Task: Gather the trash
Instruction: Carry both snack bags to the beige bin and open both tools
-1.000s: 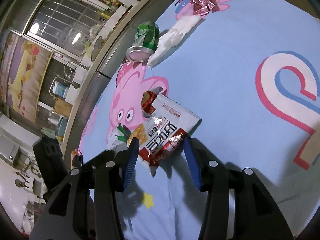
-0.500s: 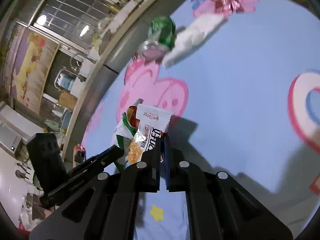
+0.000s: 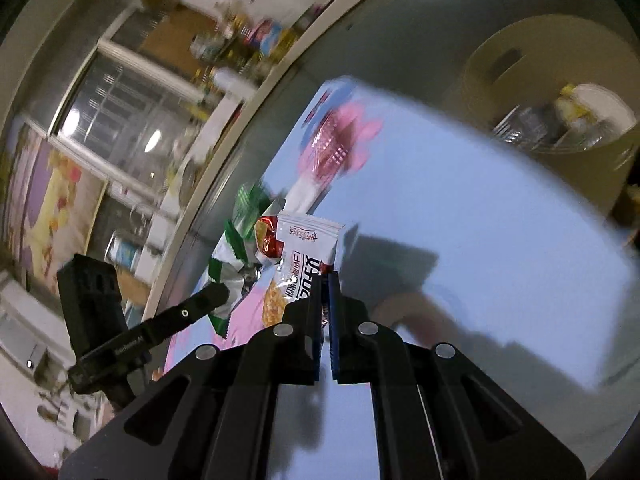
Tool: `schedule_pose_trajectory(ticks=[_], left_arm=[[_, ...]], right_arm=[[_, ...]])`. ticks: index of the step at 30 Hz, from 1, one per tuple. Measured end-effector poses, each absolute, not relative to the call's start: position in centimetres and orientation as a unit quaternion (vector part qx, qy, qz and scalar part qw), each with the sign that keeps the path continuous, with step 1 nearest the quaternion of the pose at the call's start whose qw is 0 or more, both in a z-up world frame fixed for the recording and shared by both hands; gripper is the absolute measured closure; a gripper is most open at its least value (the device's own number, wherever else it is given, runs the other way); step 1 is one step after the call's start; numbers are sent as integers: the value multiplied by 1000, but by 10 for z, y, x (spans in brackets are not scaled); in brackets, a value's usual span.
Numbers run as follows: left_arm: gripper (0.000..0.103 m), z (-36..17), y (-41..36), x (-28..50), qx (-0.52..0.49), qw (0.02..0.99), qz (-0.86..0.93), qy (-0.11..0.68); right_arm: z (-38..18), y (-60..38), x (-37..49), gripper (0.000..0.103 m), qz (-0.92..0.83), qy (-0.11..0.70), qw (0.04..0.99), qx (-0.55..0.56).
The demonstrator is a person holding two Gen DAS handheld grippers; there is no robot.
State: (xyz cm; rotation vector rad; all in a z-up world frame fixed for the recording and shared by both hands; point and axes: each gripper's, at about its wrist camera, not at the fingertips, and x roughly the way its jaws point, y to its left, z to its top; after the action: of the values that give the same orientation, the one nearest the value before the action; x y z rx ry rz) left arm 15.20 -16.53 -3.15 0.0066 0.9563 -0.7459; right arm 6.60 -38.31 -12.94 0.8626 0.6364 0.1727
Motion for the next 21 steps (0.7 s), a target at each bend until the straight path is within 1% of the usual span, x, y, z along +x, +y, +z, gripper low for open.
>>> schedule_pose_trajectory(ticks=[7,13,19,21], left_arm=[[81,-24,-296,168,53,793,-425,434],[81,-38,-385,192,84,776,-442,442],[80,-58,-425,209,109,773,-431,452],[76,-64,-431,214,113,773,-426,455]], right_arm=[[-126,-494,47,100,-12,243,864,440],[-138,-567,57,100,-77,234,862,443],[-148,-587,83,100,-97,249,863,428],[-153,-592,90,98,-102,256,864,421]])
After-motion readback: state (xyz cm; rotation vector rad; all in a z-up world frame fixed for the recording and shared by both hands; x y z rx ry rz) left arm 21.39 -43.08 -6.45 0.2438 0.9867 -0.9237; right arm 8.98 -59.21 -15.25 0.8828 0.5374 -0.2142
